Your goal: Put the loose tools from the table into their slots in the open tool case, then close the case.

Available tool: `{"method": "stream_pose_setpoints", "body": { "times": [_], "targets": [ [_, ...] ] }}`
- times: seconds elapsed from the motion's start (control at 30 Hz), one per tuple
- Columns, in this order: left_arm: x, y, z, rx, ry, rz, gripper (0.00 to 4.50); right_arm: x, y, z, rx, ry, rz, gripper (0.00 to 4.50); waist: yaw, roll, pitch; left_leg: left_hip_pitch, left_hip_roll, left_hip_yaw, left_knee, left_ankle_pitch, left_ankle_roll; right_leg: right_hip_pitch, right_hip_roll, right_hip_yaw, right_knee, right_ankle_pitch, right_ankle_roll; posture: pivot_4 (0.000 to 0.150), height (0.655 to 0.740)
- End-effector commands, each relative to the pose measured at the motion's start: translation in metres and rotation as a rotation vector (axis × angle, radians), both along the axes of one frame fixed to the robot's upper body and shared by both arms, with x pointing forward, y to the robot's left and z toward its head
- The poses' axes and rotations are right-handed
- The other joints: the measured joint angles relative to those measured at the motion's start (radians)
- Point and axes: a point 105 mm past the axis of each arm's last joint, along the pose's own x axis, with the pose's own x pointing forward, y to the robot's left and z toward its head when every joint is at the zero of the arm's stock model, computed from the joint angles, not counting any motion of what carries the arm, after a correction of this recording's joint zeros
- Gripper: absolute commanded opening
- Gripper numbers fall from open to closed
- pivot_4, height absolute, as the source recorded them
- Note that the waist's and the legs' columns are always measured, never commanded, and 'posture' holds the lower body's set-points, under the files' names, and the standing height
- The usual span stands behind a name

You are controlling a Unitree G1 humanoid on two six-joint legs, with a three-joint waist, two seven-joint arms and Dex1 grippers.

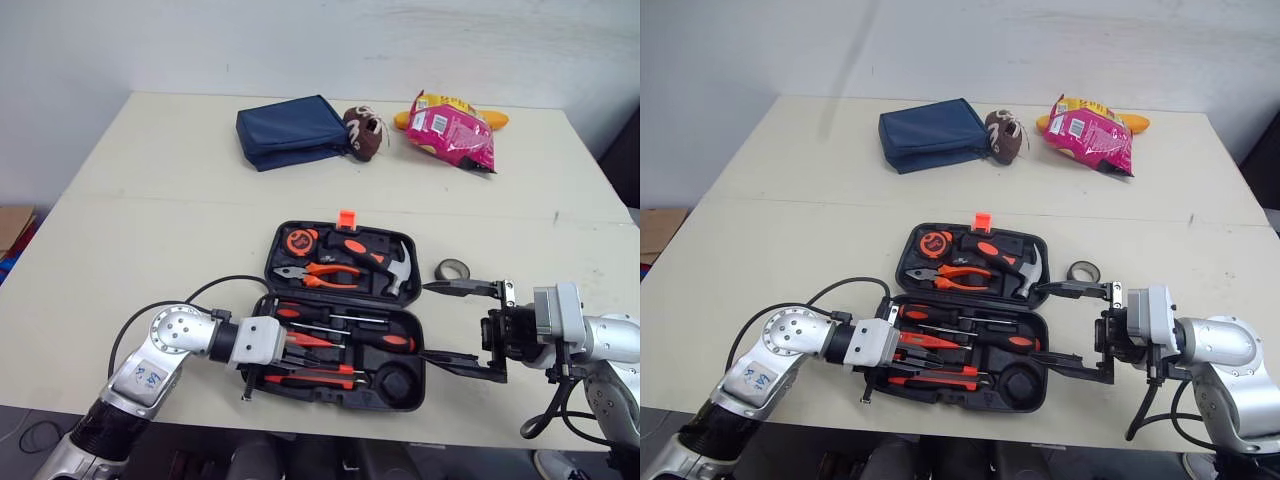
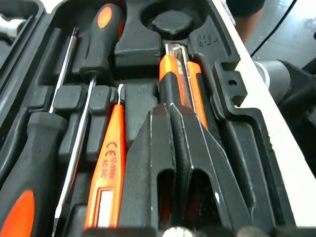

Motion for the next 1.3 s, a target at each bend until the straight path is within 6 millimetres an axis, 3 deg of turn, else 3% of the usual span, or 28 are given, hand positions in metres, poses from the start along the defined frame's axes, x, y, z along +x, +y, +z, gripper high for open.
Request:
{"method": "stream_pose_setpoints", "body": {
  "times": [0.03, 0.27, 0.47, 0.6, 0.7, 0.8, 0.87, 1.0, 1.17, 1.23, 1.3],
  "targets": [
    [-0.001, 0.002, -0.021, 0.081, 0.018, -0.008, 0.07, -0.001, -0.007, 0.004, -0.007, -0.047, -0.013, 4.5, 0.002, 0.0, 0.0, 0.0, 0.0, 0.0, 0.0, 0.0, 0.0, 0.0, 0.0, 0.0, 0.0, 0.0, 0.0, 0.15, 0.74],
    [-0.007, 0.01, -0.049, 0.235, 0.047, -0.045, 0.07, 0.0, -0.009, -0.002, -0.005, -0.049, -0.024, 4.5, 0.003, 0.001, -0.004, 0.001, 0.0, 0.0, 0.0, 0.0, 0.001, 0.001, 0.0, 0.0, 0.0, 0.0, 0.0, 0.15, 0.74],
    [0.0, 0.01, -0.051, 0.237, 0.037, -0.013, 0.07, 0.002, -0.013, -0.007, -0.002, -0.057, -0.045, 4.5, 0.006, 0.004, -0.008, 0.003, -0.001, 0.0, 0.0, -0.001, 0.003, 0.004, -0.001, 0.0, -0.001, 0.0, 0.001, 0.15, 0.74],
    [-0.001, 0.007, -0.021, 0.066, -0.011, -0.029, 0.07, 0.005, -0.029, -0.011, -0.001, -0.066, -0.11, 4.5, 0.009, 0.004, -0.009, 0.007, -0.001, 0.0, -0.001, -0.002, 0.005, 0.007, -0.001, 0.0, -0.001, 0.0, 0.001, 0.15, 0.74],
    [-0.001, 0.013, -0.011, 0.025, -0.036, -0.019, 0.07, 0.006, -0.041, -0.012, -0.002, -0.071, -0.155, 4.5, 0.01, 0.004, -0.008, 0.007, 0.0, 0.0, -0.001, -0.002, 0.005, 0.006, -0.001, 0.0, -0.001, 0.0, 0.001, 0.15, 0.74],
    [-0.002, 0.029, 0.023, -0.108, -0.026, 0.071, 0.07, 0.011, -0.071, -0.008, -0.016, -0.105, -0.278, 4.5, 0.0, 0.004, -0.007, 0.006, 0.0, 0.0, -0.002, -0.002, 0.005, 0.005, 0.0, 0.0, -0.001, 0.0, 0.0, 0.15, 0.74],
    [-0.004, 0.047, 0.045, -0.192, 0.06, 0.172, 0.07, 0.016, -0.094, -0.002, -0.017, -0.138, -0.387, 4.5, -0.002, 0.004, -0.007, 0.001, 0.001, 0.0, -0.003, -0.001, 0.003, 0.0, 0.0, 0.0, 0.0, 0.0, 0.0, 0.15, 0.74],
    [0.018, 0.109, 0.071, -0.257, 0.049, 0.52, 1.3, 0.014, -0.139, -0.007, -0.065, -0.146, -0.568, 4.5, -0.004, 0.004, -0.005, 0.002, 0.0, 0.0, -0.003, 0.0, 0.001, 0.0, 0.0, 0.0, 0.0, 0.0, 0.0, 0.15, 0.74],
    [0.032, 0.211, 0.068, -0.2, -0.038, 0.929, 3.65, 0.008, -0.2, -0.016, -0.072, -0.159, -0.84, 4.5, -0.008, 0.003, -0.005, 0.003, -0.001, 0.0, -0.004, 0.0, 0.002, 0.0, 0.0, 0.0, -0.002, 0.0, -0.001, 0.15, 0.74],
    [0.031, 0.235, 0.069, -0.224, -0.048, 1.022, 4.45, 0.003, -0.212, -0.023, -0.082, -0.14, -0.884, 4.5, -0.01, 0.003, -0.005, 0.002, -0.001, 0.001, -0.004, 0.0, 0.001, 0.0, -0.001, 0.0, -0.002, 0.0, -0.001, 0.15, 0.74],
    [0.02, 0.264, 0.057, -0.195, -0.039, 1.108, 4.45, -0.005, -0.233, -0.03, -0.087, -0.11, -0.976, 4.5, -0.011, 0.003, -0.005, 0.002, -0.001, 0.001, -0.005, -0.001, 0.002, -0.001, -0.001, 0.0, -0.003, 0.0, -0.001, 0.15, 0.74]
  ]
}}
